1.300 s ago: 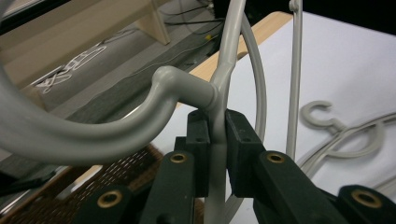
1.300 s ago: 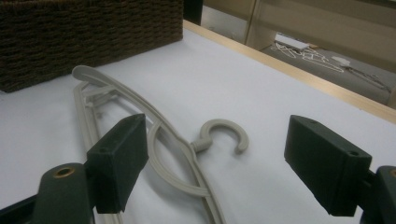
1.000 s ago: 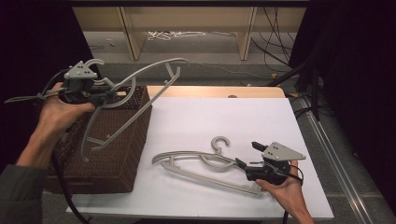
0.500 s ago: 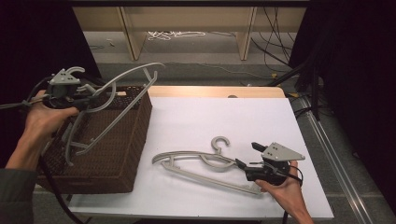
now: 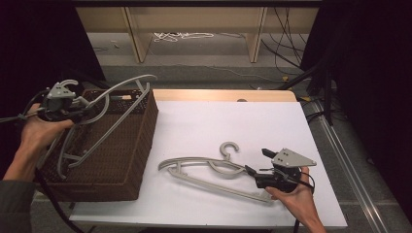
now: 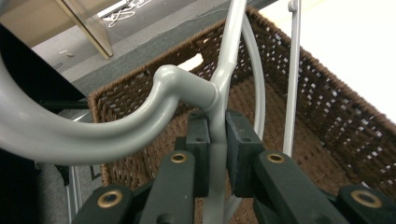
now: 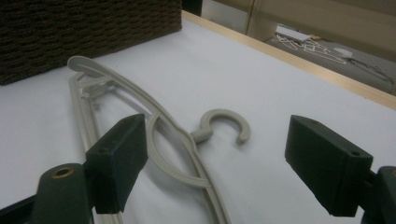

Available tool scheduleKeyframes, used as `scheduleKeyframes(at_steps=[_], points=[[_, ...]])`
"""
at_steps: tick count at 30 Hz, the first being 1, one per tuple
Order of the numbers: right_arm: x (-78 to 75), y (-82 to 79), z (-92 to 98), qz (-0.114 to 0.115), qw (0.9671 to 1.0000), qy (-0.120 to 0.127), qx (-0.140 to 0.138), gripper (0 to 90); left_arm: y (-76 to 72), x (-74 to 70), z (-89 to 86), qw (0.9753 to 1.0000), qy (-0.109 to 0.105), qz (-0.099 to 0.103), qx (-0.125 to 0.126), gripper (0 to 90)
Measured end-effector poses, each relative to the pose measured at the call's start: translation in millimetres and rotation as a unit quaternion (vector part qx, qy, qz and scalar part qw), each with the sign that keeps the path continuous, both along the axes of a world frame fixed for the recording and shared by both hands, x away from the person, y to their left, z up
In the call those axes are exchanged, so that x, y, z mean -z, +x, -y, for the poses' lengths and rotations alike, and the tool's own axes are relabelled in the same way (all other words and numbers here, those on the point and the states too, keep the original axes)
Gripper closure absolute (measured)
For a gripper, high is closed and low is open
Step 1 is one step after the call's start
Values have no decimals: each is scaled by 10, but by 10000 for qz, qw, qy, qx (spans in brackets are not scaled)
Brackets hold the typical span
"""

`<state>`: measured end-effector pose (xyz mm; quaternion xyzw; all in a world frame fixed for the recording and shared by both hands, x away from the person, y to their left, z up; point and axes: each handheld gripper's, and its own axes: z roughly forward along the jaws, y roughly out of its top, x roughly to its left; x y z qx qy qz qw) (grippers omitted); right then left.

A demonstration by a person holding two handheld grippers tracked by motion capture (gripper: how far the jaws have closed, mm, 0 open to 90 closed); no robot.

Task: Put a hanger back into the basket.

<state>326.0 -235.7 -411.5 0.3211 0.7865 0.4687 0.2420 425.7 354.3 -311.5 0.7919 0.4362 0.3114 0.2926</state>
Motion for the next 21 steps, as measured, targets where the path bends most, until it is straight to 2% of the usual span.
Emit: scheduleKeyframes(at_steps=[5, 8, 12, 20, 21], points=[[5, -2, -2, -15, 10000, 7, -5, 220, 6, 81, -72, 9999, -9, -102, -83, 812], [12, 1, 2, -16, 10000, -8, -18, 220, 20, 138, -98, 9996, 173, -149, -193, 812], [17, 2, -1, -34, 10000, -7, -16, 220, 45, 251, -143, 9991, 143, -269, -284, 811], [19, 12, 1, -43, 10000, -6, 3, 220, 90, 429, -163, 9971, 406, -555, -319, 810], [20, 14, 0, -39, 10000, -9, 1, 220, 104, 453, -149, 9970, 380, -590, -311, 810]])
